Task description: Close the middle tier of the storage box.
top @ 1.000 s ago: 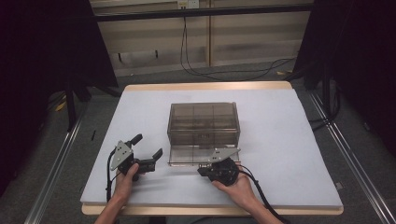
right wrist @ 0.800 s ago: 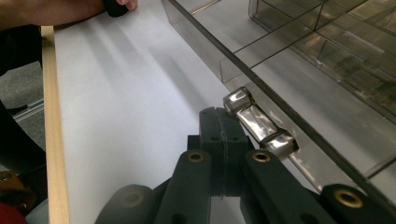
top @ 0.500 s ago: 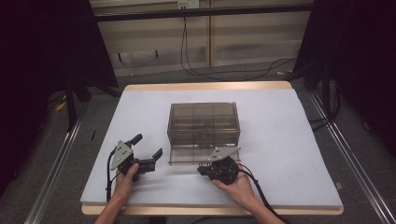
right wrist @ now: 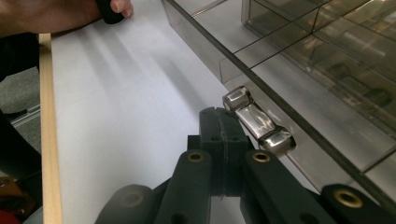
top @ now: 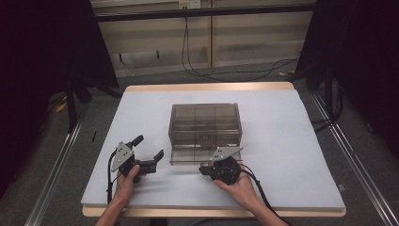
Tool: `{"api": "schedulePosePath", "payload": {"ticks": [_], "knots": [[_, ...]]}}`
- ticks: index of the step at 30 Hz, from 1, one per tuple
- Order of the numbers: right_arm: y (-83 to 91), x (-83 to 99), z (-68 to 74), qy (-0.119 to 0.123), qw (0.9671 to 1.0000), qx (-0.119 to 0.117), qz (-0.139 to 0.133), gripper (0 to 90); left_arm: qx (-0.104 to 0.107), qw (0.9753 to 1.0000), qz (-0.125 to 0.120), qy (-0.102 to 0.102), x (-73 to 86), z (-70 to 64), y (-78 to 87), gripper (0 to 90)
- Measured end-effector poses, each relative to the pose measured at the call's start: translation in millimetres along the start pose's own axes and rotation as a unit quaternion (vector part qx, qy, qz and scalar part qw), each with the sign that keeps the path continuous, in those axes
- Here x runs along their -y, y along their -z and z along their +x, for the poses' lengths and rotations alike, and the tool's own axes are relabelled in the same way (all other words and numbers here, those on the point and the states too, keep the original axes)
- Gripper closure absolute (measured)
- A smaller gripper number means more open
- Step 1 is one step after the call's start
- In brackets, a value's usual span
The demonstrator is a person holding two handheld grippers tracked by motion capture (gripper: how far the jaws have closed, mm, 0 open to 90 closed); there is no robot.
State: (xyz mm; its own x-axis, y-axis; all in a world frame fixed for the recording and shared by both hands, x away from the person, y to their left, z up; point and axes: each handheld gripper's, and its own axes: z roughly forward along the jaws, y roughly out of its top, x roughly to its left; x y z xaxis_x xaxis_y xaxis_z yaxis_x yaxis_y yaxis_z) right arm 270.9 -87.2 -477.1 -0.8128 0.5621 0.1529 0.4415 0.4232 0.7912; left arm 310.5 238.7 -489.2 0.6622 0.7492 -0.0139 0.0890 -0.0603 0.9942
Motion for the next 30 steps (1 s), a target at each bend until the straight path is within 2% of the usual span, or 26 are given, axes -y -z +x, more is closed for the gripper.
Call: {"api": "schedulePosePath", "payload": {"ticks": [30], "knots": [[3.7, -3.5, -5.0, -0.006, 0.9997, 0.017, -0.015, 90.0, 0.0, 1.0, 0.0, -0.002, 0.0, 0.0, 0.2, 1.2]]}}
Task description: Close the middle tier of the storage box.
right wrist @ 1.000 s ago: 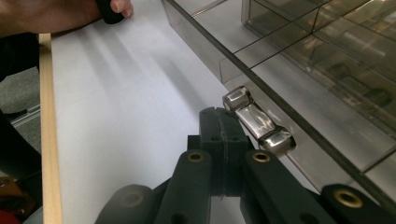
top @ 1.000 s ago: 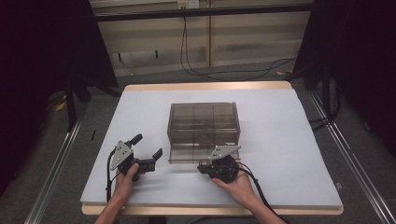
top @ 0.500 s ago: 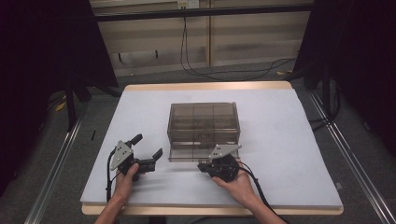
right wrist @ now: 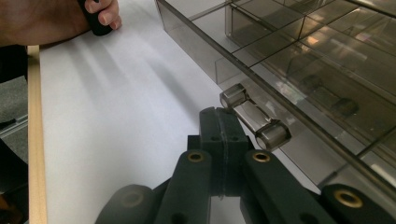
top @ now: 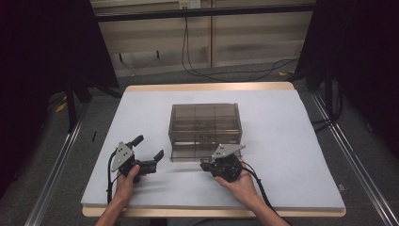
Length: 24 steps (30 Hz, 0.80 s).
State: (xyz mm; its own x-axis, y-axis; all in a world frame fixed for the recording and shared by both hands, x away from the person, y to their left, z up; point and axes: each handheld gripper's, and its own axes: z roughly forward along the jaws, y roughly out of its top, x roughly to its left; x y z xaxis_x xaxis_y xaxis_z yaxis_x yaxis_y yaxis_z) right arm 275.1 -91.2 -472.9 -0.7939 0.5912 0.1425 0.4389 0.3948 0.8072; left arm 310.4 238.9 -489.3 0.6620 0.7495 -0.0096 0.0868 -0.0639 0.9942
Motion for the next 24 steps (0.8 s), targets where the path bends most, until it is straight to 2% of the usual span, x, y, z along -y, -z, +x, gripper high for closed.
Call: {"api": "schedulePosePath", "payload": {"ticks": [24], "knots": [[3.4, -3.4, -3.5, -0.003, 0.9999, 0.006, -0.01, 90.0, 0.0, 1.0, 0.0, 0.0, 0.0, 0.0, 0.0, 1.2]]}}
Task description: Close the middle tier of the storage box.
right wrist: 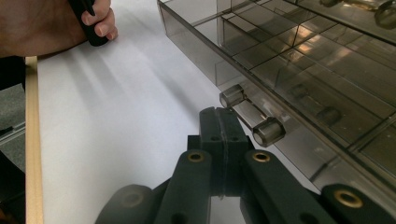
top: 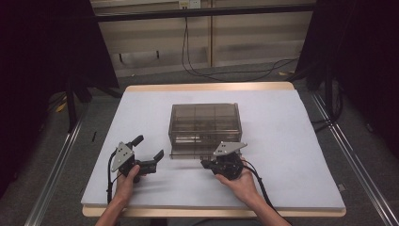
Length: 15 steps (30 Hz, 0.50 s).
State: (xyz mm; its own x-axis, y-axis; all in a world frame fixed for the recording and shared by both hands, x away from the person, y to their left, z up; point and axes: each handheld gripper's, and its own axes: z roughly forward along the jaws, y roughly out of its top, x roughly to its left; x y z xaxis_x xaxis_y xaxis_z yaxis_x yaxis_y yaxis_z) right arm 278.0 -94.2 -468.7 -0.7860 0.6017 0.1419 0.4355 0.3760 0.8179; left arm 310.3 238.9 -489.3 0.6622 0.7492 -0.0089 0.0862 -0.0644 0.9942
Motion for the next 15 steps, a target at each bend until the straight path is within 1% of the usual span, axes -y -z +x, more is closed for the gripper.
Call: {"api": "schedulePosePath", "payload": {"ticks": [15], "knots": [[-0.9, -0.5, -1.8, -0.001, 0.9999, 0.011, -0.007, 90.0, 0.0, 1.0, 0.0, 0.0, 0.0, 0.0, 0.0, 1.2]]}}
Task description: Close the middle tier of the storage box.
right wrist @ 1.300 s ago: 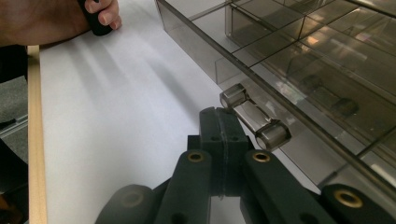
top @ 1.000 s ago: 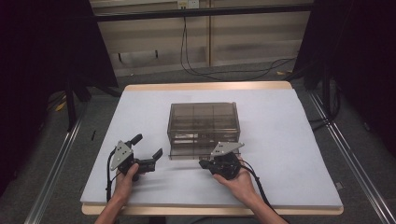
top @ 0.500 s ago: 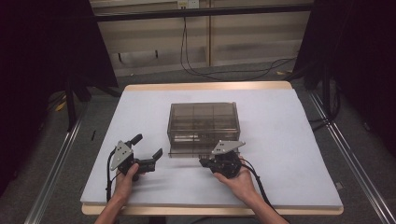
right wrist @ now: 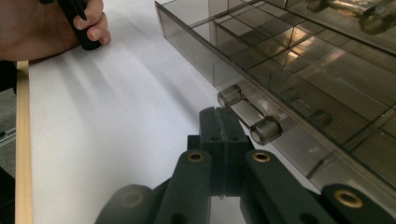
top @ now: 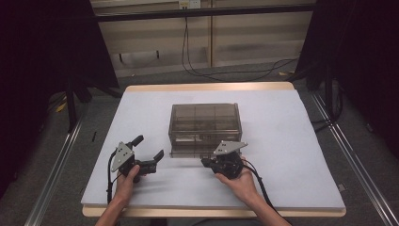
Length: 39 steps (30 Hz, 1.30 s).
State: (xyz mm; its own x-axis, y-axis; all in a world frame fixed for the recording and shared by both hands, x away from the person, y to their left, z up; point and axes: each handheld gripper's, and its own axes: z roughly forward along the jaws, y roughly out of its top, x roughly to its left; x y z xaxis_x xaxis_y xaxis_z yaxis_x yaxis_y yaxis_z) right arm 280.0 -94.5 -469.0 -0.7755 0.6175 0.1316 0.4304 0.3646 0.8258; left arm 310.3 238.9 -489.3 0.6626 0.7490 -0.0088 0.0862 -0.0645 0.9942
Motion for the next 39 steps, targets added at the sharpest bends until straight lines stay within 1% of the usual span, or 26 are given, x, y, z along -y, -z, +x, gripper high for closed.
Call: {"api": "schedulePosePath", "payload": {"ticks": [10, 14, 20, 23, 39], "knots": [[0.2, -0.2, -1.9, -0.005, 1.0, 0.006, -0.003, 90.0, 0.0, 1.0, 0.0, 0.0, 0.0, 0.0, 0.0, 1.2], [0.5, -0.3, -2.9, -0.009, 0.9999, 0.004, -0.004, 90.0, 0.0, 1.0, 0.0, 0.001, 0.0, 0.0, 0.0, 1.2], [-0.1, -0.1, -5.4, -0.009, 0.9999, 0.007, -0.002, 90.0, 0.0, 1.0, 0.0, 0.001, 0.0, 0.0, -0.1, 1.2], [-0.4, -0.2, -6.9, -0.016, 0.9998, 0.006, -0.005, 90.0, 0.0, 1.0, 0.0, 0.0, 0.0, -0.1, 0.0, 1.2], [-1.2, -0.9, -12.9, -0.023, 0.9996, 0.016, -0.007, 90.0, 0.0, 1.0, 0.0, 0.0, 0.0, 0.0, 0.1, 1.2]]}}
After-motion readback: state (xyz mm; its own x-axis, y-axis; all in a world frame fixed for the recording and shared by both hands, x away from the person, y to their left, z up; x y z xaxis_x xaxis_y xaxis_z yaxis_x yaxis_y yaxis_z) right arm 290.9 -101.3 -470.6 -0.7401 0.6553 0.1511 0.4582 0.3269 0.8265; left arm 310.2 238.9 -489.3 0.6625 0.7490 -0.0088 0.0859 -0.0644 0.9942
